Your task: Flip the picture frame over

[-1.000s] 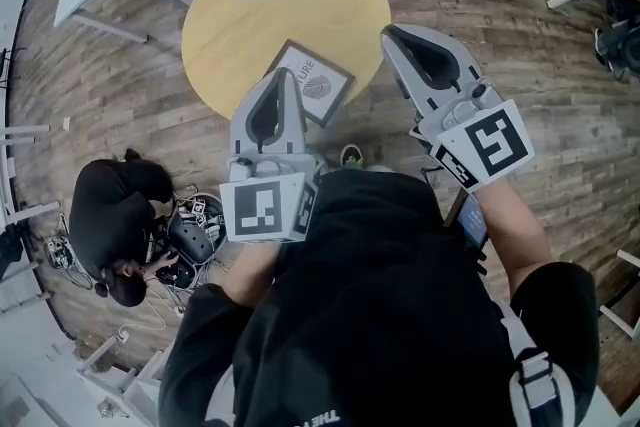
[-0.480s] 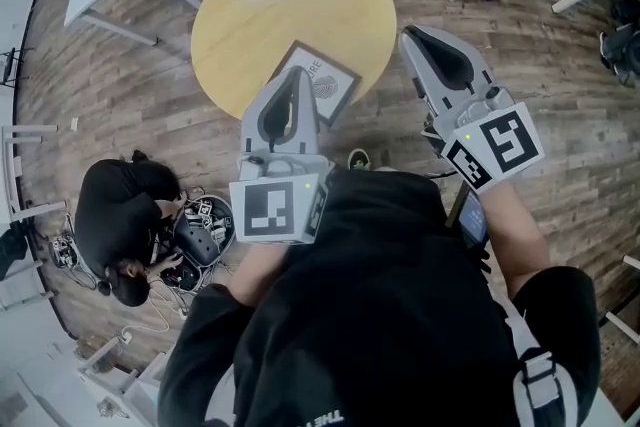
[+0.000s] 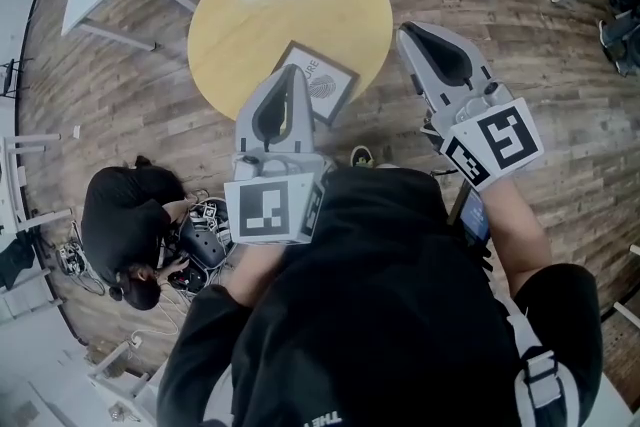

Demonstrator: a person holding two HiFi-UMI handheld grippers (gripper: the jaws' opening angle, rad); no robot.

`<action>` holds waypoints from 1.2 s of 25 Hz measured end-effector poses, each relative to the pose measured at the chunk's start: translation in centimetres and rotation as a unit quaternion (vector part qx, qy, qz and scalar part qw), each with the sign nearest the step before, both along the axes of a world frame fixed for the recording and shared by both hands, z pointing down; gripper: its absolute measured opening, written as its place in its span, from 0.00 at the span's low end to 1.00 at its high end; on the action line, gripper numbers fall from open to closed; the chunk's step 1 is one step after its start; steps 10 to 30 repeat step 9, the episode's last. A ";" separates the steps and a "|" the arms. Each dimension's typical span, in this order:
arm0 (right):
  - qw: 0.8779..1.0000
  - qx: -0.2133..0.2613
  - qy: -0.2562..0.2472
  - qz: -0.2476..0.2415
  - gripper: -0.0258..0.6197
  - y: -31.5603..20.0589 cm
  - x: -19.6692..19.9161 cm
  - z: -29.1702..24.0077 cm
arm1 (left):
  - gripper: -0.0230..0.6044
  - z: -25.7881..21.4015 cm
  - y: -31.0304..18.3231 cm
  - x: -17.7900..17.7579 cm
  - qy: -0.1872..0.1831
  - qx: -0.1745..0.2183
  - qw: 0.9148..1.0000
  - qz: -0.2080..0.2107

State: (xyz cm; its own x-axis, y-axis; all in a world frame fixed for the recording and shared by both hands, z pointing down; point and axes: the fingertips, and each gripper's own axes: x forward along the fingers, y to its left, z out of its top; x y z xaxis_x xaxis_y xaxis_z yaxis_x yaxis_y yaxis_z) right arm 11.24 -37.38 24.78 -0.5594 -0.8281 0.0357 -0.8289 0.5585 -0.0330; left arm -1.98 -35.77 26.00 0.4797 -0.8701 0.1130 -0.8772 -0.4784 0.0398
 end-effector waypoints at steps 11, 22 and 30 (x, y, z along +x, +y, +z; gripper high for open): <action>1.000 0.002 0.008 -0.002 0.09 -0.2 0.0 0.2 | 0.07 0.3 -0.1 0.3 -0.005 0.004 1.000 0.006; 1.000 0.002 0.008 -0.002 0.09 -0.2 0.0 0.2 | 0.07 0.3 -0.1 0.3 -0.005 0.004 1.000 0.006; 1.000 0.002 0.008 -0.002 0.09 -0.2 0.0 0.2 | 0.07 0.3 -0.1 0.3 -0.005 0.004 1.000 0.006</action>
